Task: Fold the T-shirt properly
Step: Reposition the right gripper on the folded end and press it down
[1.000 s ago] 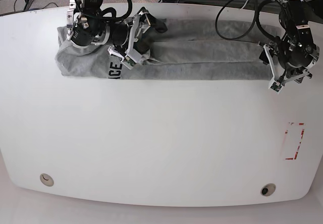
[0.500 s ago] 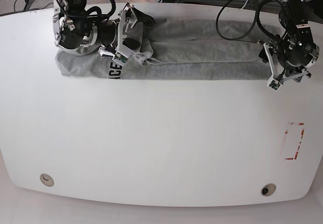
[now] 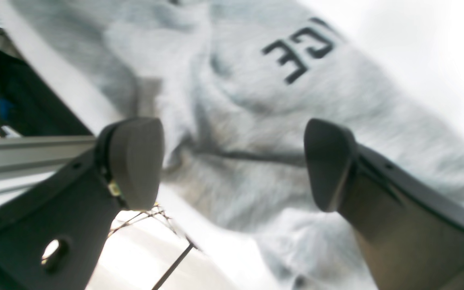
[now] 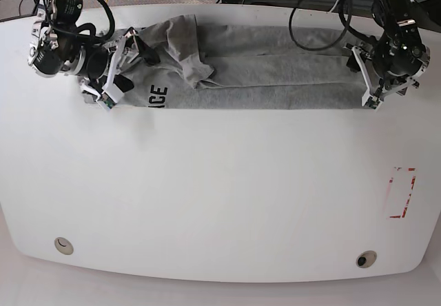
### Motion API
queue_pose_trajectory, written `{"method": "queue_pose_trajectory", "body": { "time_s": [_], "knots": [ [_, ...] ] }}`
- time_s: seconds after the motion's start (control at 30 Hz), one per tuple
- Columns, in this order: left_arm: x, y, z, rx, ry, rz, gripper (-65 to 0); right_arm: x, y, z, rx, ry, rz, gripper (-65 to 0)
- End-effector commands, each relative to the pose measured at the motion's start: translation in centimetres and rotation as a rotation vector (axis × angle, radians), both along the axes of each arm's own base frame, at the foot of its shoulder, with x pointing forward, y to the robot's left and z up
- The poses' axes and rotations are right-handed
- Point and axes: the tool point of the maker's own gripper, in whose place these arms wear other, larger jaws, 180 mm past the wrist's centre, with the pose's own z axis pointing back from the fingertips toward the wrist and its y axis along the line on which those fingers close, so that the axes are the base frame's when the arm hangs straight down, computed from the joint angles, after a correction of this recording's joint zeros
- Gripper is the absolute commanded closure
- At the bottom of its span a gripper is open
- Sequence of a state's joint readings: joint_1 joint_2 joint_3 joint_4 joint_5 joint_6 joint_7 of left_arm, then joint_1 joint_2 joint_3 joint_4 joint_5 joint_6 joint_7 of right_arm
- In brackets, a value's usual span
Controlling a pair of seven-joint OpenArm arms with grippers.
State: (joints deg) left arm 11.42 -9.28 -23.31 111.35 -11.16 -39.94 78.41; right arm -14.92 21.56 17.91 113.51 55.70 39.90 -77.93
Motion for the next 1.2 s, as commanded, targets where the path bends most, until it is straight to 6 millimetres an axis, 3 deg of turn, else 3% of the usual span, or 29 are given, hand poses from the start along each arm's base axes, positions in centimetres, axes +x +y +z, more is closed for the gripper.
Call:
{"method": "queue_pose_trajectory", "body": {
  "time_s": [0.0,0.37,0.63,0.87,1.03,1.17],
  "knots": [
    [1.0,0.5,1.1,0.022,-0.042,-0.005,-40.1,0.7,1.2,1.1,0.062,-0.045,-0.001,-50.9],
    [1.9,1.0,2.0,0.032,-0.073,0.000,-40.1,-1.5,5.5,-1.6,0.168,0.078,0.055,-50.9],
    [2.4,2.8,3.0,0.071,-0.093,0.020,-40.1,-4.0,7.8,-4.1,0.082,0.153,0.164,-50.9],
    [2.9,2.9,3.4,0.071,-0.108,0.022,-40.1,-5.0,7.3,-3.4,0.010,0.140,0.221,-50.9],
    [2.9,2.9,3.5,0.072,-0.111,0.021,-40.1,-4.6,6.8,-2.8,-0.017,0.112,0.238,-50.9],
    [2.9,2.9,3.5,0.072,-0.111,0.021,-40.1,-3.0,5.6,-2.3,-0.053,0.074,0.228,-50.9]
  ]
}}
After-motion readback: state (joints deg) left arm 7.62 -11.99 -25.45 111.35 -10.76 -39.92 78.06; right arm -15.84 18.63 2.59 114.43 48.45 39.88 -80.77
